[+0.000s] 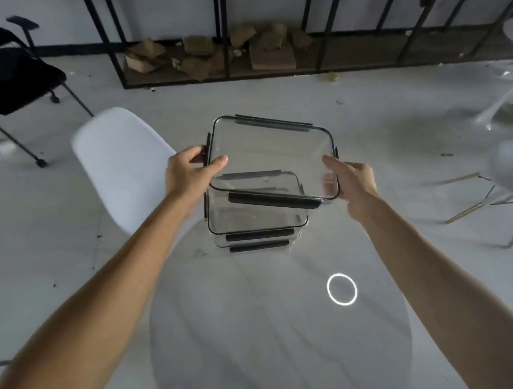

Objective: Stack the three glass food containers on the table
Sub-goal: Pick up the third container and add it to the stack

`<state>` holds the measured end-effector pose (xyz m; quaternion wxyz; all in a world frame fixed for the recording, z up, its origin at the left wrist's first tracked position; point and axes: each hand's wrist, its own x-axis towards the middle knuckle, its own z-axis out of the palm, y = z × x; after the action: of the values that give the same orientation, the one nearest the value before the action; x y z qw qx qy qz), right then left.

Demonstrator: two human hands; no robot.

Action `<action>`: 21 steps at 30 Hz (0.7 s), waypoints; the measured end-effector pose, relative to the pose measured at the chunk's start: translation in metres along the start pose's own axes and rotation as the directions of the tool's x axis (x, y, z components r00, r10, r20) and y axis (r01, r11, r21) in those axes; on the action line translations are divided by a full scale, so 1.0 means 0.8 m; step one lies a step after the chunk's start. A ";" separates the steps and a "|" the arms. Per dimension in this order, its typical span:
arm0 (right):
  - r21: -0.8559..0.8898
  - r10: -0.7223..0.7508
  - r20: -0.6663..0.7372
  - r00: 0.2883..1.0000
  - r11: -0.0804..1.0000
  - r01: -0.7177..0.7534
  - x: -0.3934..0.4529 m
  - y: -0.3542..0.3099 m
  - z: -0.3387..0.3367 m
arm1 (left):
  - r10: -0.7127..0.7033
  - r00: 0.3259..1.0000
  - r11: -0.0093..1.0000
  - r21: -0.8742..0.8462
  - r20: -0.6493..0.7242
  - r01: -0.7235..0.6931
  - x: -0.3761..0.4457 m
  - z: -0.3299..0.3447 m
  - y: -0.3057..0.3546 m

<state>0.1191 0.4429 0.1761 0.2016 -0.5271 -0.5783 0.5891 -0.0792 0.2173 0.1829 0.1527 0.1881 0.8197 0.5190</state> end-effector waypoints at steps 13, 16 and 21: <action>-0.150 -0.012 0.040 0.999 0.988 0.018 0.029 0.014 0.054 | -0.127 0.992 0.988 -0.086 -0.023 0.125 0.005 -0.013 -0.064; -0.165 -0.004 0.032 0.999 0.986 0.009 0.033 0.019 0.055 | -0.130 0.991 0.987 -0.098 -0.007 0.129 0.009 -0.010 -0.070; -0.116 0.014 0.040 0.999 0.993 -0.010 0.036 0.025 0.055 | -0.134 0.991 0.987 -0.087 0.013 0.134 0.010 -0.003 -0.081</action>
<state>0.0789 0.4417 0.1370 0.1555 -0.5292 -0.6122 0.5665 -0.0973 0.1938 0.1250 0.1981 0.1274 0.8065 0.5423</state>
